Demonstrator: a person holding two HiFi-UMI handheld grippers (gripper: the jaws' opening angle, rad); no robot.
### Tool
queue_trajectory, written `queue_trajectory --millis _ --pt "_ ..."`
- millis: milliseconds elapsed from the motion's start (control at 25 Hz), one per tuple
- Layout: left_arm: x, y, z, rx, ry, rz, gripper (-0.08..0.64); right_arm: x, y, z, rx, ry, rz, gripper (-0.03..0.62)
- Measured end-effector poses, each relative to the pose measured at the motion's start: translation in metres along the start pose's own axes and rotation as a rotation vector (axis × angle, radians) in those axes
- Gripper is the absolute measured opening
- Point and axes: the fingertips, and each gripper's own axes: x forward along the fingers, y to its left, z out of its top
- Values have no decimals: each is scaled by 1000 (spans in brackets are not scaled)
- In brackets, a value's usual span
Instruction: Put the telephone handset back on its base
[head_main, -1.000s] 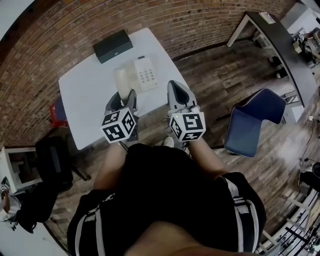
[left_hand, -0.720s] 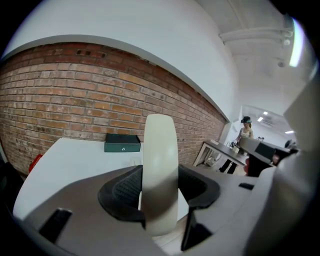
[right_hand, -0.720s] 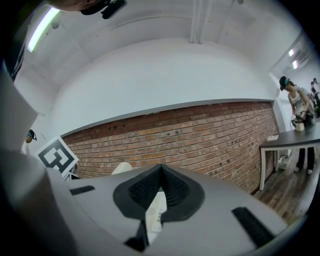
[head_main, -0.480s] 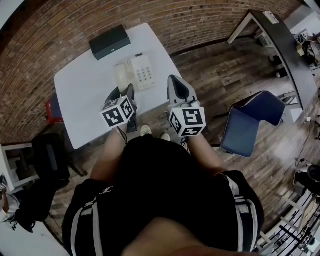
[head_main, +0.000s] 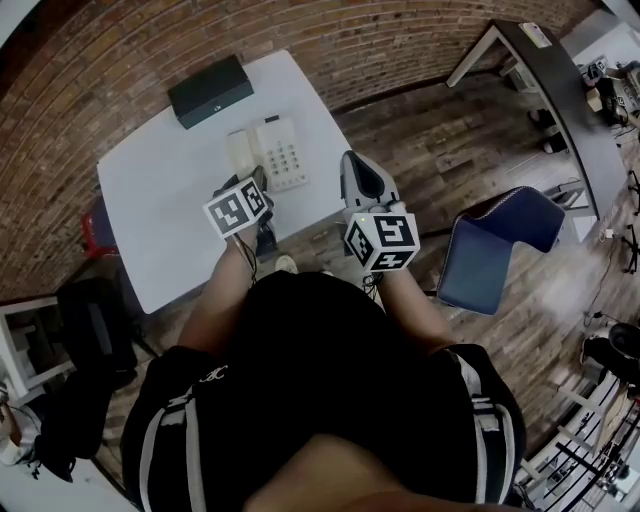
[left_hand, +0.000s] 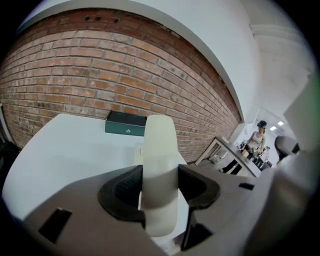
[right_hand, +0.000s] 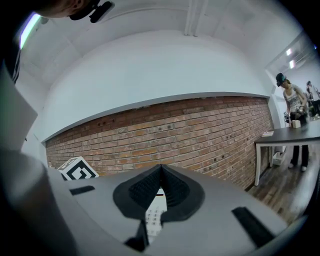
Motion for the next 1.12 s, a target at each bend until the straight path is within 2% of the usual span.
queue_trajectory --millis 240,520,1120 --pt "28 15 1 -35 42 41 210 12 -13 3 -4 5 -33 -2" --pt "64 24 -7 -7 87 45 210 21 -24 0 -6 25 -73 -2" --pt "109 50 -16 -49 167 118 212 20 -44 -2 8 56 -162 -2"
